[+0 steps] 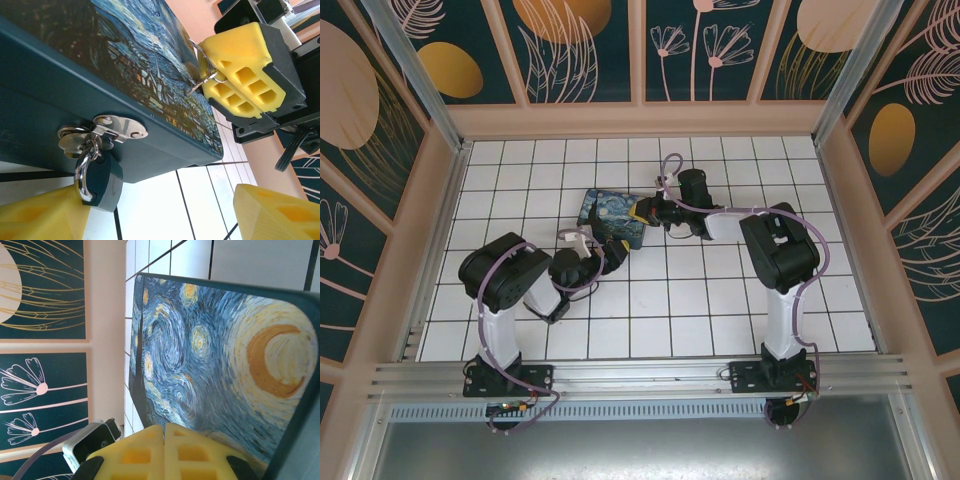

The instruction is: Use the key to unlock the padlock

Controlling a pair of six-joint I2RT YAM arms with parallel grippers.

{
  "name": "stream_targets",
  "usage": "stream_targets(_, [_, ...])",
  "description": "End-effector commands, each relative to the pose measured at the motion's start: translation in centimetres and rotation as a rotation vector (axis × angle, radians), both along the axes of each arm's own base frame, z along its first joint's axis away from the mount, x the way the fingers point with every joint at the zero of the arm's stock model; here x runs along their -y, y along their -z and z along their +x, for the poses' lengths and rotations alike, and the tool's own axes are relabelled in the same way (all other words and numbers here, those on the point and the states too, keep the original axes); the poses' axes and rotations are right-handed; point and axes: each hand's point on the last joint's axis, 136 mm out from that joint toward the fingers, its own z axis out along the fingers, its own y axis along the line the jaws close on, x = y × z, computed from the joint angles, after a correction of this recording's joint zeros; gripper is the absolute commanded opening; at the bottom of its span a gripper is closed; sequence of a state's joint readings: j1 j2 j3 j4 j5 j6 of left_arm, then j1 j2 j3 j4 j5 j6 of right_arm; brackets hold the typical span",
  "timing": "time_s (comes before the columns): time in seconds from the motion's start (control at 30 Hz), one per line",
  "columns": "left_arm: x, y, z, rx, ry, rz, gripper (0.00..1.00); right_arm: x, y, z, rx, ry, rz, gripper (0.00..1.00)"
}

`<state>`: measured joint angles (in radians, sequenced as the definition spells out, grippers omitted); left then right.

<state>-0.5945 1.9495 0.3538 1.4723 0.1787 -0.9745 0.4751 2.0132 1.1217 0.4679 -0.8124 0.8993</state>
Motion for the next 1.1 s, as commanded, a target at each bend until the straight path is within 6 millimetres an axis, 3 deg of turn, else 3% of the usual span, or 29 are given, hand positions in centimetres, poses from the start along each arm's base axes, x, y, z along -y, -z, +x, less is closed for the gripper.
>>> stream_targets(0.0, [0.5, -1.3, 0.7, 0.037, -0.005, -0.058, 0.76, -0.4, 4.2, -1.5, -0.11, -0.012, -0.065, 0.0])
stream_targets(0.37, [0.0, 1.6, 1.6, -0.029, -0.064, -0.024, 0.72, -0.5, 4.3, -1.5, -0.113, -0.012, -0.062, 0.0])
stream_targets(0.67, [-0.9, 1.9, 1.8, -0.041, -0.113, -0.018, 0.43, -0.3, 4.4, -1.5, -0.113, -0.012, -0.066, 0.0])
stream_targets(1.0, [-1.0, 1.9, 1.8, -0.053, -0.126, -0.025, 0.16, -0.3, 4.3, -1.7, -0.111, -0.015, -0.064, 0.0])
stream_targets(1.07, [-0.9, 1.7, 1.8, -0.056, -0.119, -0.035, 0.15, -0.3, 4.2, -1.7, -0.11, -0.016, -0.063, 0.0])
